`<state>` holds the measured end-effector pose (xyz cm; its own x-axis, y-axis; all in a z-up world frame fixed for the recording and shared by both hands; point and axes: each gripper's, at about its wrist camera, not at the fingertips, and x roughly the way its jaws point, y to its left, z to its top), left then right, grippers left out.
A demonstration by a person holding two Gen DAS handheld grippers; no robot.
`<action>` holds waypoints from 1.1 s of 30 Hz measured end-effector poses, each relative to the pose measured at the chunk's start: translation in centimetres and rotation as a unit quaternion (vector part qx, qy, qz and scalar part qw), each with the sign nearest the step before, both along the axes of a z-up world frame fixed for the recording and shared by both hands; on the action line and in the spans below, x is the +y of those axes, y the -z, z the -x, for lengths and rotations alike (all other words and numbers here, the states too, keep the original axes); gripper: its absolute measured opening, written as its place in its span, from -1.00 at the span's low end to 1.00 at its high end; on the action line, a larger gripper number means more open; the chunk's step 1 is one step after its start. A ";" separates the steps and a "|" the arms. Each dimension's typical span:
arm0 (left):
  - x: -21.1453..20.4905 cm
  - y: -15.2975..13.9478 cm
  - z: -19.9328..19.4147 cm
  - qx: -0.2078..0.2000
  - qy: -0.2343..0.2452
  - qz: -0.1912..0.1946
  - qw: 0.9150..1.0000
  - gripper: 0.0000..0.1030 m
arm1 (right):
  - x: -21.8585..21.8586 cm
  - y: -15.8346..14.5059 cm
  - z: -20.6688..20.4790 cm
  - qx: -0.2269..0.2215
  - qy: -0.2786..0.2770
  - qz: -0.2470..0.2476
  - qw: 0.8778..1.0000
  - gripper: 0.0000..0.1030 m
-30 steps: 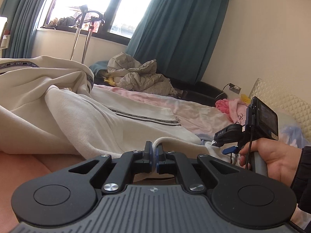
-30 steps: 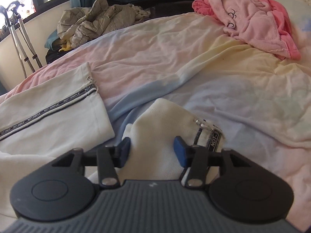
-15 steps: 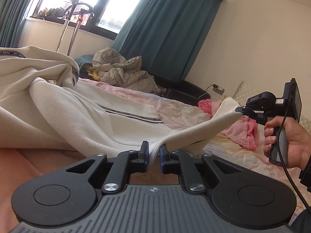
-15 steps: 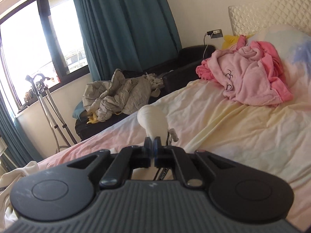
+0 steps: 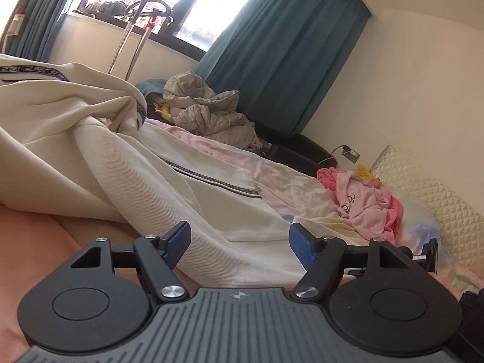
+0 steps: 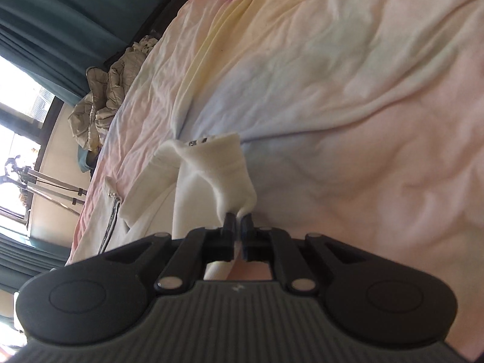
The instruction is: Fold clothes
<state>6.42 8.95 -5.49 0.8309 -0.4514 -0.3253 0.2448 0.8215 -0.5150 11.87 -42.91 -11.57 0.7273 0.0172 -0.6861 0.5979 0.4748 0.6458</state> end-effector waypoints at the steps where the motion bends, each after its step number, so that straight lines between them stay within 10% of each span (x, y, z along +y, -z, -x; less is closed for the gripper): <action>1: 0.9 -0.2 0.0 0.011 -0.023 0.015 1.000 0.50 | -0.2 0.2 -0.1 -0.001 0.000 -0.003 1.000 -0.85; 6: 7.6 -0.8 0.4 0.080 -0.158 0.118 0.977 0.58 | -1.2 0.9 -0.6 -0.005 0.000 -0.025 1.000 -0.84; 11: 16.6 0.6 2.0 0.167 -0.290 0.284 0.899 0.59 | -2.2 1.6 -0.9 -0.006 0.002 -0.049 0.999 -0.83; 15: 21.3 2.1 3.5 0.178 -0.376 0.335 0.845 0.53 | -2.5 2.3 -1.2 -0.004 0.009 -0.066 0.998 -0.83; 18: 23.2 3.2 3.7 0.163 -0.411 0.362 0.821 0.45 | -2.6 2.3 -1.7 -0.006 0.008 -0.067 0.998 -0.83; 23: 24.3 4.1 0.6 0.165 -0.425 0.344 0.821 0.34 | -2.9 2.7 -2.0 -0.006 0.005 -0.072 0.997 -0.83; 30: 24.5 0.8 -1.9 0.127 -0.414 0.224 0.873 -0.41 | -2.8 2.7 -2.7 -0.029 0.000 -0.054 0.998 -0.91; 33: 25.4 -2.3 -0.8 0.110 -0.401 0.233 0.879 -0.48 | -2.4 0.7 -2.7 -0.058 0.002 -0.005 0.998 -0.94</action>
